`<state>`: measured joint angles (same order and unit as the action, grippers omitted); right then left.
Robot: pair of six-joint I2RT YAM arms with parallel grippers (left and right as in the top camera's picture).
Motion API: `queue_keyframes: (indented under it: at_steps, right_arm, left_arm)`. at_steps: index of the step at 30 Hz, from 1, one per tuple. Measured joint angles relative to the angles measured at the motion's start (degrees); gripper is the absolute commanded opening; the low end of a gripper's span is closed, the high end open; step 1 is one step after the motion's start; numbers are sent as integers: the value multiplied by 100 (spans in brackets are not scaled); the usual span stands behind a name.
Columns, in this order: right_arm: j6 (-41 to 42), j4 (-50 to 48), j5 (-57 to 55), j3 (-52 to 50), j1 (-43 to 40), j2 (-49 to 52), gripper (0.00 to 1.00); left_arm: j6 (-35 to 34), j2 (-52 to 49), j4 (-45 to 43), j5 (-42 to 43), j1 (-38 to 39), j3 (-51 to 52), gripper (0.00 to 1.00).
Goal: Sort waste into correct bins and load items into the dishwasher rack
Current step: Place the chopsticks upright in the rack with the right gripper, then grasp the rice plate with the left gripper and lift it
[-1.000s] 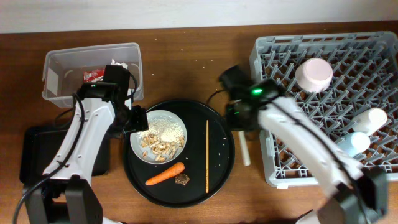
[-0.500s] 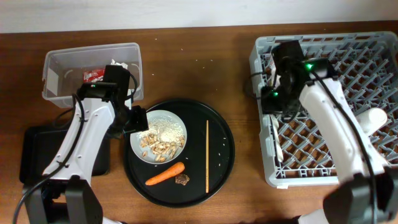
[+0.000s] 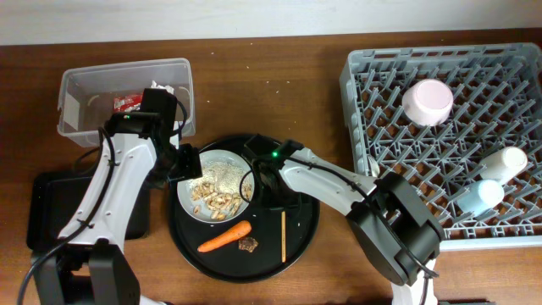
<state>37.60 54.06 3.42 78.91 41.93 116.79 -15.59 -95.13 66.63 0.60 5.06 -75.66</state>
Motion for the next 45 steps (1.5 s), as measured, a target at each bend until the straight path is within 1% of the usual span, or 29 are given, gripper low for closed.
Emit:
queue_keyframes:
  at_steps: [3, 4, 5, 6, 7, 9, 10, 11, 12, 14, 16, 18, 19, 21, 25, 26, 27, 29, 32, 34, 36, 37, 38, 39, 40, 41, 42, 43, 45]
  right_arm:
    - [33, 96, -9, 72, -7, 0, 4]
    - [-37, 516, 48, 330, -61, -11, 4]
    - [-76, 584, 50, 466, -122, -101, 4]
    - [-334, 997, 68, 813, -339, -378, 4]
    - [-542, 1252, 31, 1097, -608, -800, 4]
    - [-1305, 2039, -232, 1349, -1471, -1805, 4]
    - [-1692, 2358, -358, 1399, -1965, -2072, 4]
    - [-2199, 2616, -431, 1412, -2638, -2109, 4]
    - [-2404, 2675, -470, 1410, -2898, -2083, 4]
    - [-3036, 2695, -525, 1410, -3670, -2074, 4]
    - [-3338, 2656, -516, 1366, -4039, -2072, 4]
    - [-3512, 2361, -514, 1073, -4116, -2039, 4]
    - [-3591, 2015, -511, 706, -4105, -1998, 4]
    - [-3639, 1635, -481, 267, -4092, -1956, 5]
    - [-3659, 1460, -249, 98, -4076, -1954, 5]
    - [-3659, 1460, -188, 98, -4076, -1954, 15]
    - [-3650, 1460, -114, 98, -4076, -1954, 34]
    - [-3672, 1458, -9, 98, -4072, -1954, 39]
    - [-3679, 1460, 120, 98, -4072, -1954, 40]
    - [-3654, 1537, 122, 98, -4074, -1958, 44]
    - [-3541, 1532, 155, 94, -4116, -2210, 66]
    - [-3464, 1543, 168, 90, -4166, -2551, 67]
    - [-3467, 1639, 166, 96, -4266, -3169, 67]
    - [-3460, 1751, 164, 111, -4310, -3432, 67]
    - [-3464, 1836, 166, 114, -4315, -3440, 67]
    - [-3460, 1919, 166, 111, -4315, -3397, 67]
    - [-3458, 1919, 166, 111, -4315, -3390, 67]
    - [-3462, 1947, 164, 111, -4315, -3390, 67]
    - [-3460, 1967, 166, 111, -4315, -3379, 67]
  left_arm:
    - [0, 0, 0, -2, 0, 0, 75]
    - [0, 0, 2, -2, 0, 0, 75]
    - [0, 0, 0, -2, 0, 0, 75]
    - [0, 0, 4, 0, 0, 0, 75]
    - [0, 0, -2, -2, 0, 0, 75]
    - [0, 0, -2, -2, 0, 0, 75]
    - [0, 0, 2, -2, 0, 0, 75]
    - [0, 0, -2, 4, 0, 0, 75]
    - [0, 0, -11, 44, 0, 0, 75]
    - [0, 0, -42, 120, 7, 0, 75]
    - [-4, 0, -46, 184, 7, 0, 76]
    - [-4, 0, -72, 236, 7, 0, 75]
    - [-4, 0, -66, 249, 7, 0, 75]
    - [-4, 0, -74, 260, 7, 0, 75]
    - [-4, 0, -72, 260, 7, 0, 76]
    - [-4, 0, -74, 260, 7, 0, 75]
    - [-4, 0, -74, 260, 7, 0, 75]
    - [-4, 0, -74, 260, 7, 0, 76]
    - [-4, 0, -74, 260, 7, 0, 76]
    - [-4, 0, -74, 260, 7, 0, 76]
    - [-4, 0, -170, 365, 33, 0, 76]
    - [-4, 0, -238, 393, 127, 0, 78]
    - [-4, 0, -278, 407, 326, 0, 79]
    - [-9, 0, -374, 435, 669, 0, 79]
    - [-7, 0, -549, 457, 984, 0, 79]
    - [-26, 0, -603, 474, 1143, 2, 79]
    - [-164, -28, -1008, 485, 1508, 4, 79]
    - [-348, -131, -1233, 525, 1786, 4, 78]
    - [-697, -549, -1617, 721, 2076, 0, 78]
